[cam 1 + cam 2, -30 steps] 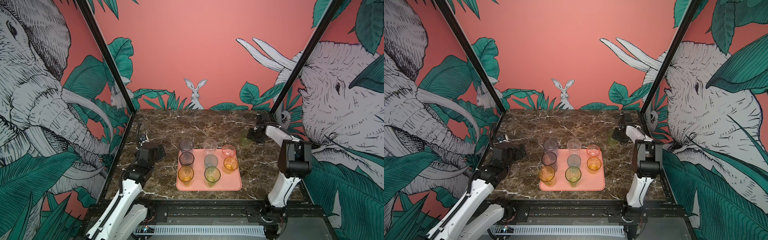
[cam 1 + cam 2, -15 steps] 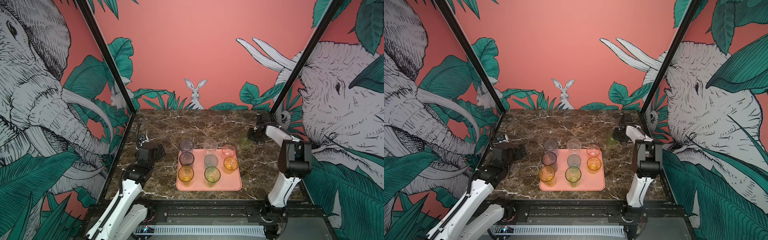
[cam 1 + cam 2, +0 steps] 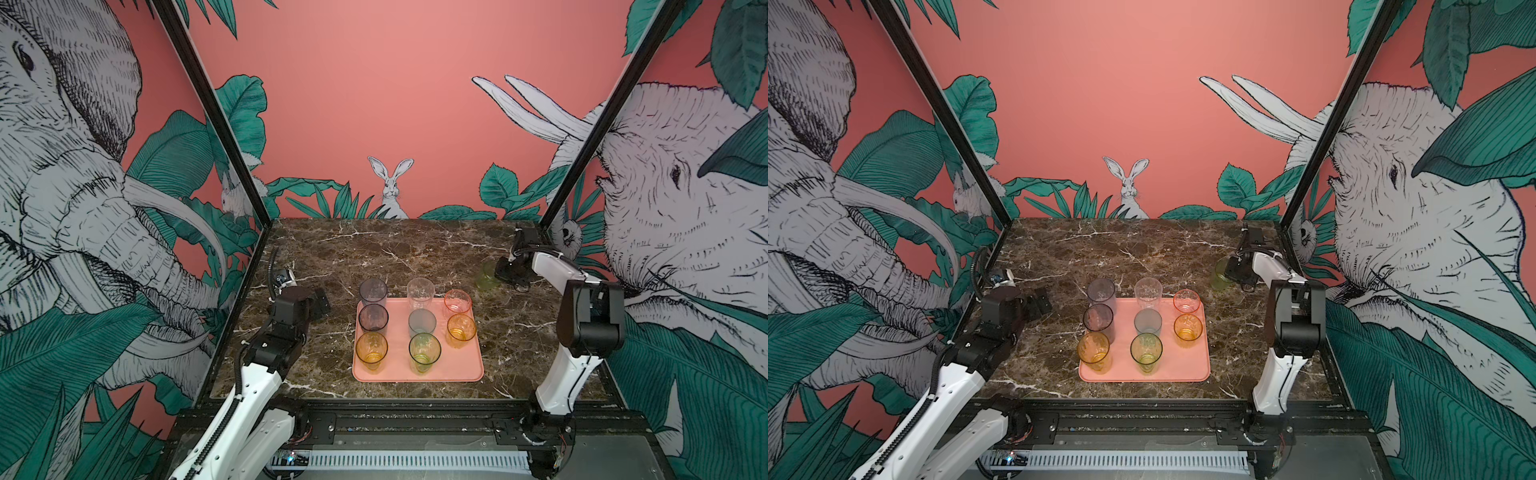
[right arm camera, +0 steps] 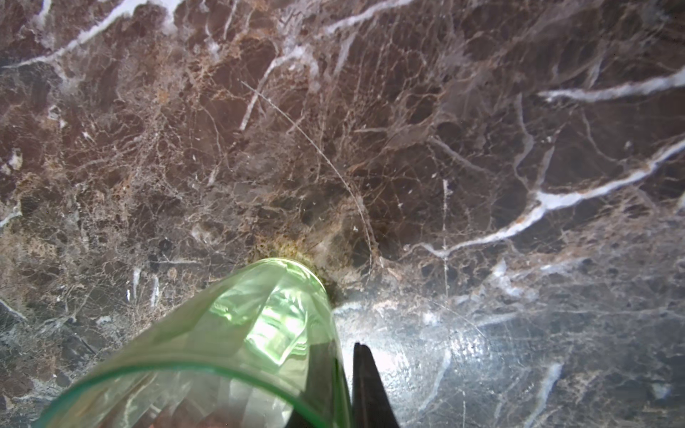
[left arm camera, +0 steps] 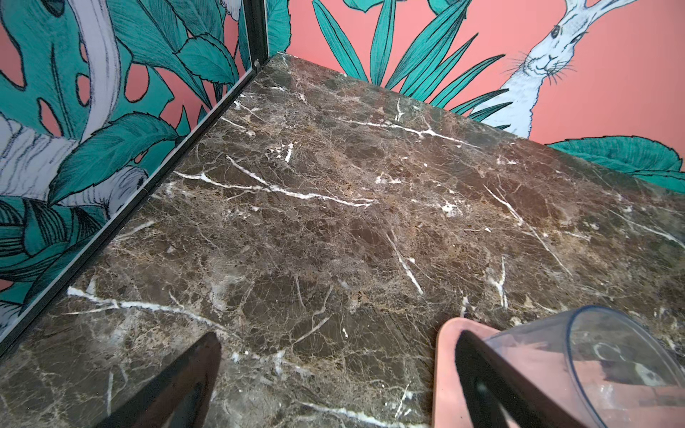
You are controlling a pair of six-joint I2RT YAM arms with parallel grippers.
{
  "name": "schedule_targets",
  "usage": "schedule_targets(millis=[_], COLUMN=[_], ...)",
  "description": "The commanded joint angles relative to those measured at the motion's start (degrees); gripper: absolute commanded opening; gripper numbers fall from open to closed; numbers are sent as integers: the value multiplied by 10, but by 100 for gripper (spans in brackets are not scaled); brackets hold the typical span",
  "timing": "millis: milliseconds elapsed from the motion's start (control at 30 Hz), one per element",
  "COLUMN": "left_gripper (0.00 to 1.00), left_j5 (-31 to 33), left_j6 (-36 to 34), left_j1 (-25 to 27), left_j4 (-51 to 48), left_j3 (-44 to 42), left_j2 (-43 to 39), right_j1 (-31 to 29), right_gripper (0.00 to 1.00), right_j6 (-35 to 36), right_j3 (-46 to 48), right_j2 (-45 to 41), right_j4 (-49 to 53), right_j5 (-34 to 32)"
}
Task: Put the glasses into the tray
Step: 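Lower the right gripper and close it on the light green cup's rim, then lift the light green cup with the right gripper and carry it toward the tray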
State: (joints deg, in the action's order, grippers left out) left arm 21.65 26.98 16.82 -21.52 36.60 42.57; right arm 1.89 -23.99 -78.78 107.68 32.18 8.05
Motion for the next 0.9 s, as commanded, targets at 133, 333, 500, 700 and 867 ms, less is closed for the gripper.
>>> schedule_targets(millis=[133, 333, 500, 700, 867], left_gripper=[99, 99, 99, 99, 99], left_j5=[3, -6, -18, -46, -68], left_j6=[4, 2, -1, -2, -1], left_j1=[-3, -3, -3, -3, -3], left_j4=[-11, -13, -18, -31, -41], left_j3=[-11, -15, -16, -13, -12], left_j2=[-30, -48, -57, -54, -55], right_j1=[2, 2, 2, 1, 0], right_gripper=[0, 0, 0, 0, 0], right_j6=[1, 1, 1, 1, 4], right_j3=[7, 19, 29, 32, 33], right_j2=[-58, -99, -133, -191, -233], right_j4=[21, 33, 48, 74, 108], right_j5=[6, 7, 15, 16, 19])
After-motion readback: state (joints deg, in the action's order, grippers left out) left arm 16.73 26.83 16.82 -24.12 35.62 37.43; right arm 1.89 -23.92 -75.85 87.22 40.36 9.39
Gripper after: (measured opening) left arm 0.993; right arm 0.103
